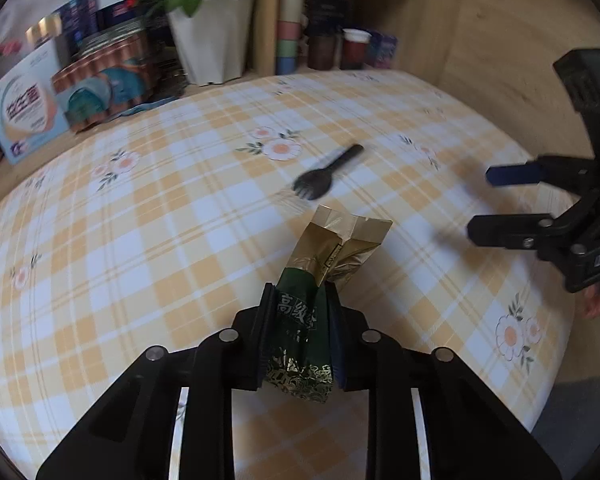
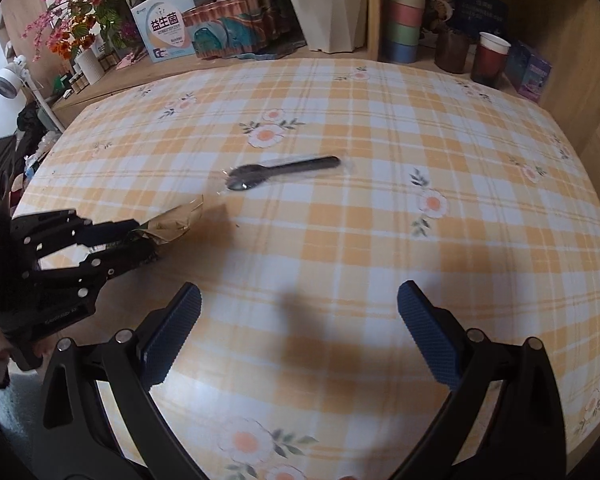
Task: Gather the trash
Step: 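Grasp the green tea packet with the left tool, then grasp the wrapped black spoon with the right tool while the left tool holds the packet, then move the left tool over the bin and open it, dropping the green packet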
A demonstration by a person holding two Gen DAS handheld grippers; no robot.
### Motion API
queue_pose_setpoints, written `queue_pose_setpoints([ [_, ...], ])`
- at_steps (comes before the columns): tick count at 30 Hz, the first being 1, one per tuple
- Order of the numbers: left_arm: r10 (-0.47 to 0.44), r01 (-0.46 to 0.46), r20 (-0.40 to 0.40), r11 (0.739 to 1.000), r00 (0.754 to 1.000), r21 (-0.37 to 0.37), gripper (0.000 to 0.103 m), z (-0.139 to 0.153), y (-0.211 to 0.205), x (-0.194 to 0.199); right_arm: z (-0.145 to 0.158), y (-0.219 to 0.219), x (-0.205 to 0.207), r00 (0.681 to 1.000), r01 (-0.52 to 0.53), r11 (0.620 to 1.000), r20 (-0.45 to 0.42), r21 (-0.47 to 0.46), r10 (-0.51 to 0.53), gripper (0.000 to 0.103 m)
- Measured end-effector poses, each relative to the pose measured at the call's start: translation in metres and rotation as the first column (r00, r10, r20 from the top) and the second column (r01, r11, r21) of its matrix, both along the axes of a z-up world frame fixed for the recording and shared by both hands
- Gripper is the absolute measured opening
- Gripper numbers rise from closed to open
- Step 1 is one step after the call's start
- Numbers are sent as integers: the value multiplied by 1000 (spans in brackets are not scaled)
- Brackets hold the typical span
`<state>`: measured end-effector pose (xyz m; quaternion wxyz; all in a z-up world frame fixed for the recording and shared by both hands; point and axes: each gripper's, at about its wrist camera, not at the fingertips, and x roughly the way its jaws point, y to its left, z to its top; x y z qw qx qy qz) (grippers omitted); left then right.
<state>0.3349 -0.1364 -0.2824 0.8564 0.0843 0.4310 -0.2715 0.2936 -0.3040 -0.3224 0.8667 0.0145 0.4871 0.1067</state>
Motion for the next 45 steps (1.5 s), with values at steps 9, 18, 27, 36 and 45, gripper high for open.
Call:
queue_pose_setpoints([
  [9, 211, -206, 11, 964, 977, -170, 20, 34, 91, -6, -19, 24, 79, 968, 234, 965, -126, 120, -219, 83],
  [18, 342, -329, 28, 921, 939, -210, 20, 42, 163, -19, -38, 47, 131, 889, 434, 899, -135, -50, -437, 87],
  [27, 381, -365, 5, 890, 925, -272, 20, 44, 185, -40, -33, 72, 130, 940, 322, 942, -92, -93, -330, 37],
  [36, 367, -356, -19, 885, 930, -301, 20, 52, 180, -70, -21, 78, 99, 980, 184, 983, -76, -9, -184, 17],
  [45, 359, -350, -31, 882, 933, -316, 20, 68, 177, -118, 25, 96, 27, 995, 66, 995, 64, 68, -71, 16],
])
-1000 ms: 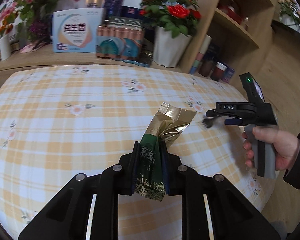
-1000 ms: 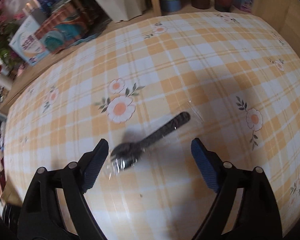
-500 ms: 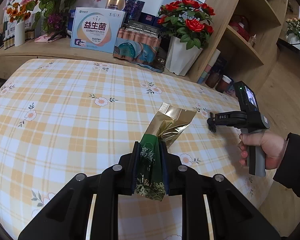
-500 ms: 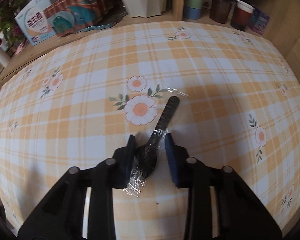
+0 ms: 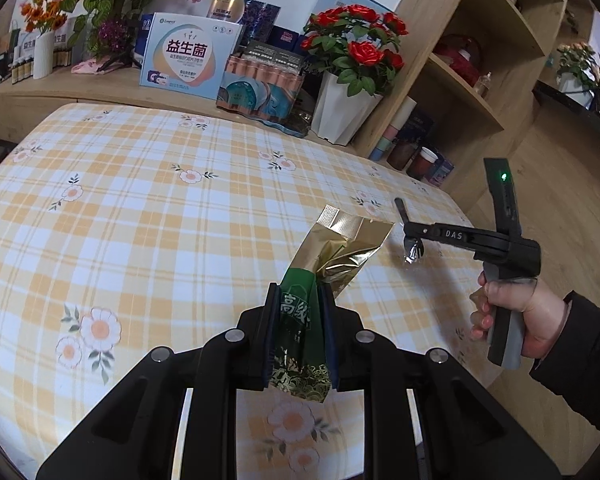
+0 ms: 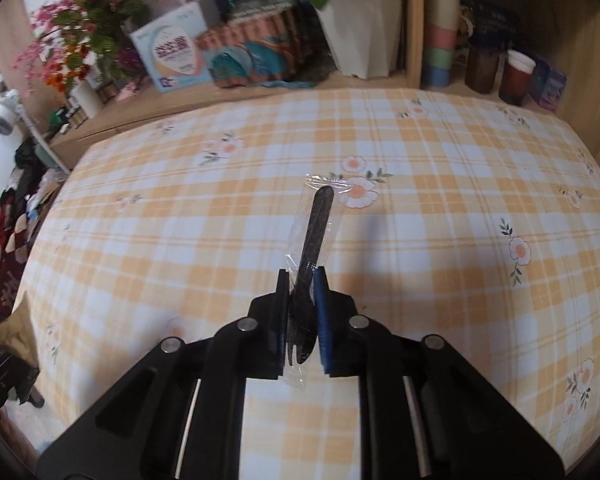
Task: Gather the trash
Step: 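Move the left tool over the bin and open it, dropping the green packet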
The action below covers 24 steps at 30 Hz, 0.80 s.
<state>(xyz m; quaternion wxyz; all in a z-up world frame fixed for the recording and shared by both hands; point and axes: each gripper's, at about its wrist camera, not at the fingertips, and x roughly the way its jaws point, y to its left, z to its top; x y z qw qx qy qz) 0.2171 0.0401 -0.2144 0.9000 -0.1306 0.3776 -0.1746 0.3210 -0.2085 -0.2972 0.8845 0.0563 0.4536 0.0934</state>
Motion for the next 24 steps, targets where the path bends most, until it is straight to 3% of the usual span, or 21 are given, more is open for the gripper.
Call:
queue_pose_setpoints([
  [8, -11, 11, 2, 1000, 1000, 18, 20, 18, -3, -55, 48, 7, -88, 989, -75, 990, 137, 118, 58, 16],
  [14, -41, 41, -4, 999, 999, 26, 20, 27, -10, -102, 70, 0, -161, 979, -88, 986, 195, 141, 59, 16],
  [24, -198, 201, -41, 976, 979, 80, 20, 15, -49, -177, 92, -10, -264, 964, -115, 978, 256, 175, 67, 16],
])
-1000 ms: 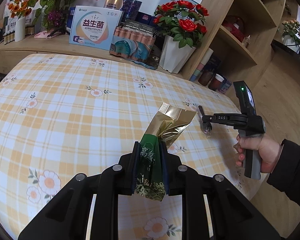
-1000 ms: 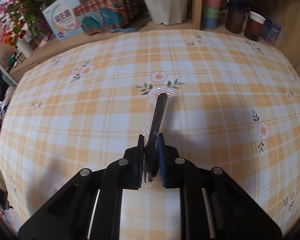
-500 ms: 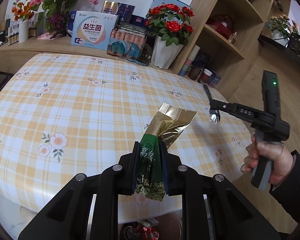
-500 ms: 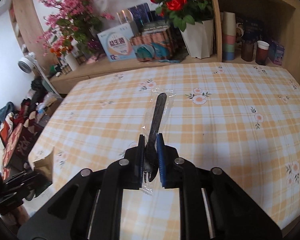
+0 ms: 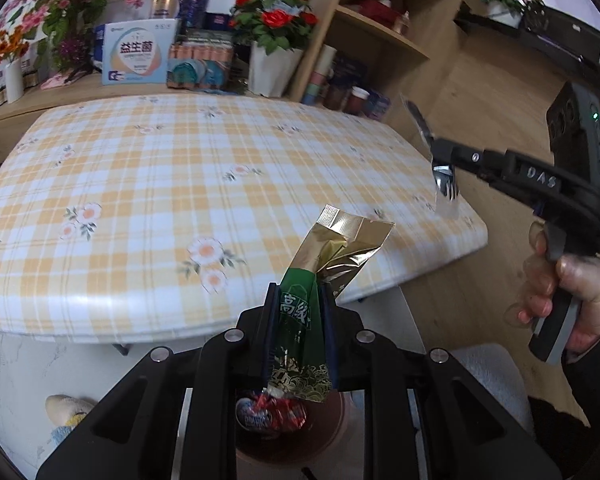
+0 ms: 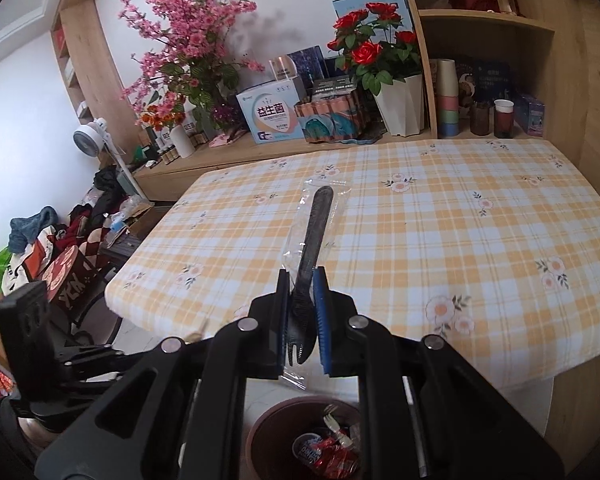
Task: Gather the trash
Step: 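Move the left tool over the bin and open it, dropping the green packet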
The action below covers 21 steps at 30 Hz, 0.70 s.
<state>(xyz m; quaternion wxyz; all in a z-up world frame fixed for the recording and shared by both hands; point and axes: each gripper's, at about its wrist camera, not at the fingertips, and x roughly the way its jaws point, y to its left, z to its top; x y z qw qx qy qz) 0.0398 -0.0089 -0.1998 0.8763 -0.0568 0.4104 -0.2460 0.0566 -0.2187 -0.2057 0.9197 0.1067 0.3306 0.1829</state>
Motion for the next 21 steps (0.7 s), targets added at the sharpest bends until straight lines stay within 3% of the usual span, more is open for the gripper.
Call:
queue_pose_setpoints([
  [12, -88, 89, -71, 996, 994, 6, 27, -23, -23, -29, 7, -18, -59, 1000, 20, 1000, -1, 20, -20, 16],
  [14, -87, 88, -70, 996, 994, 5, 45, -23, -25, -32, 8, -19, -63, 1000, 20, 1000, -2, 23, -19, 16],
  [15, -86, 86, -65, 996, 994, -6, 63, -21, -24, -33, 8, -19, -63, 1000, 19, 1000, 0, 19, -19, 16],
  [16, -77, 76, -52, 997, 996, -18, 74, -17, -22, -34, 8, -19, -65, 1000, 16, 1000, 0, 15, -16, 16],
  [19, -4, 4, -9, 1000, 1000, -12, 90, -3, -11, -34, 8, -16, -73, 1000, 3, 1000, -2, -4, -3, 16],
  [21, 51, -51, 20, 999, 998, -4, 94, 6, -1, -34, 7, -10, -77, 1000, -11, 1000, -9, -16, 11, 16],
])
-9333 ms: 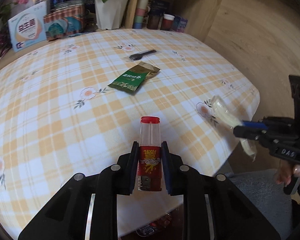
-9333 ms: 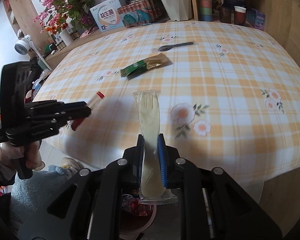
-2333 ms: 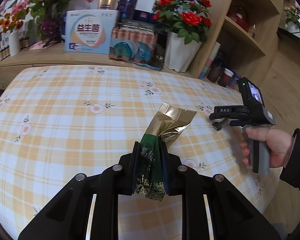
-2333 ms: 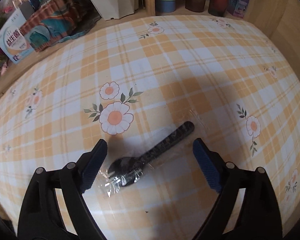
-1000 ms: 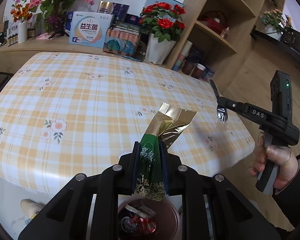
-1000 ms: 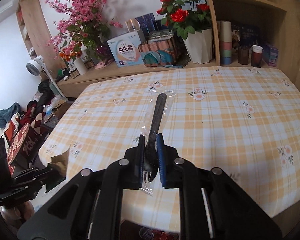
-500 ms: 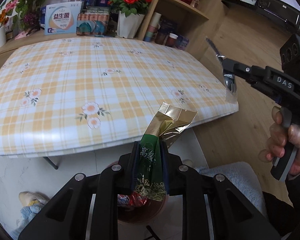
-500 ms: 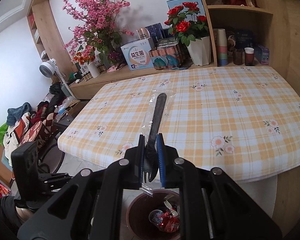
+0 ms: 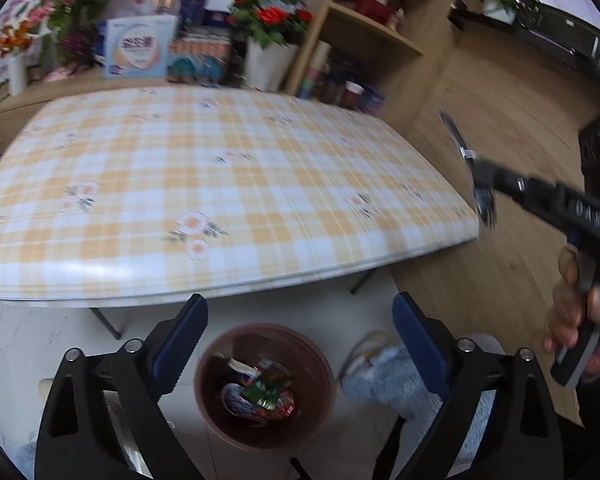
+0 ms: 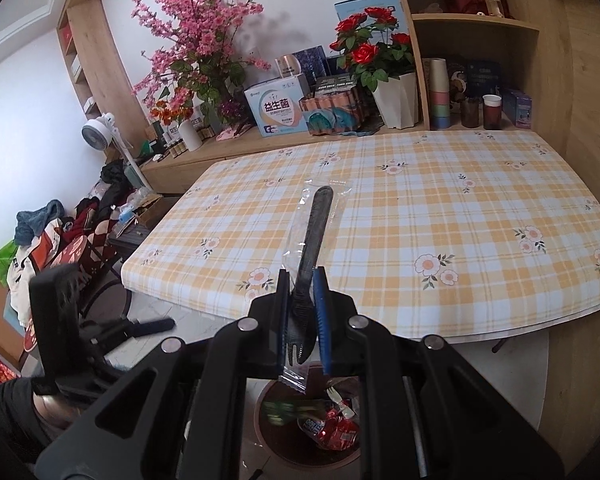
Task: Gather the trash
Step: 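Move the left tool over the bin and open it, dropping the green packet, then move the right tool over the bin and open it, dropping the black spoon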
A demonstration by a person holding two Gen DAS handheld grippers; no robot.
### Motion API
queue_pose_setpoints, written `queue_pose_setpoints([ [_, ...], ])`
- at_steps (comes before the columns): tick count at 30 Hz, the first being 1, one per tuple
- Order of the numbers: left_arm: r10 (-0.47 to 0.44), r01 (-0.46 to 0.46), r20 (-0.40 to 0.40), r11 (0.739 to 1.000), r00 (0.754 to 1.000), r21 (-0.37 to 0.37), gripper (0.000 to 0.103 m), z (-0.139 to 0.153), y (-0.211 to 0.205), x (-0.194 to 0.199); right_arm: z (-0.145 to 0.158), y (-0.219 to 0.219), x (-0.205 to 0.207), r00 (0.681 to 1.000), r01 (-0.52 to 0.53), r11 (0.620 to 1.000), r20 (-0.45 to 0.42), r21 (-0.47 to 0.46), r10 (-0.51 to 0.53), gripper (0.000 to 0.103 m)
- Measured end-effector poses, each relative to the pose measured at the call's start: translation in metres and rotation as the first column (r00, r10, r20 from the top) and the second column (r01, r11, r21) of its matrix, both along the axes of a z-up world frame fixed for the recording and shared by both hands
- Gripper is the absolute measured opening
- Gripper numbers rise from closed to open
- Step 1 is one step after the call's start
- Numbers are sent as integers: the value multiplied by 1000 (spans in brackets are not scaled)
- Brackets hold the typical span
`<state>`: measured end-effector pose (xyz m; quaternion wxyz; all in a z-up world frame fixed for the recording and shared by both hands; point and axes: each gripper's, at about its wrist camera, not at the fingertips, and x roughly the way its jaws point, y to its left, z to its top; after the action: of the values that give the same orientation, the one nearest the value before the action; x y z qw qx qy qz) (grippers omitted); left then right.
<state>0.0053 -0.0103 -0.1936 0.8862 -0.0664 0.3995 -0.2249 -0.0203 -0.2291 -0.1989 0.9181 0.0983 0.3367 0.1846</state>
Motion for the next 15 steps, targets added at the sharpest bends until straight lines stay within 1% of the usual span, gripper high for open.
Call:
queue_pose_setpoints([
  [3, 67, -67, 52, 998, 996, -2, 97, 15, 18, -3, -5, 10, -4, 1000, -20, 1000, -16, -22, 20, 16],
  [9, 157, -166, 162, 985, 974, 48, 97, 44, 52, -10, -23, 32, -5, 994, -74, 996, -82, -57, 69, 16],
  [12, 200, -215, 197, 975, 960, 58, 97, 56, 70, -11, -33, 44, -5, 988, -109, 991, -119, -72, 100, 16],
  [15, 248, -264, 217, 963, 944, 47, 97, 64, 88, -10, -41, 55, -4, 981, -139, 986, -152, -90, 124, 16],
])
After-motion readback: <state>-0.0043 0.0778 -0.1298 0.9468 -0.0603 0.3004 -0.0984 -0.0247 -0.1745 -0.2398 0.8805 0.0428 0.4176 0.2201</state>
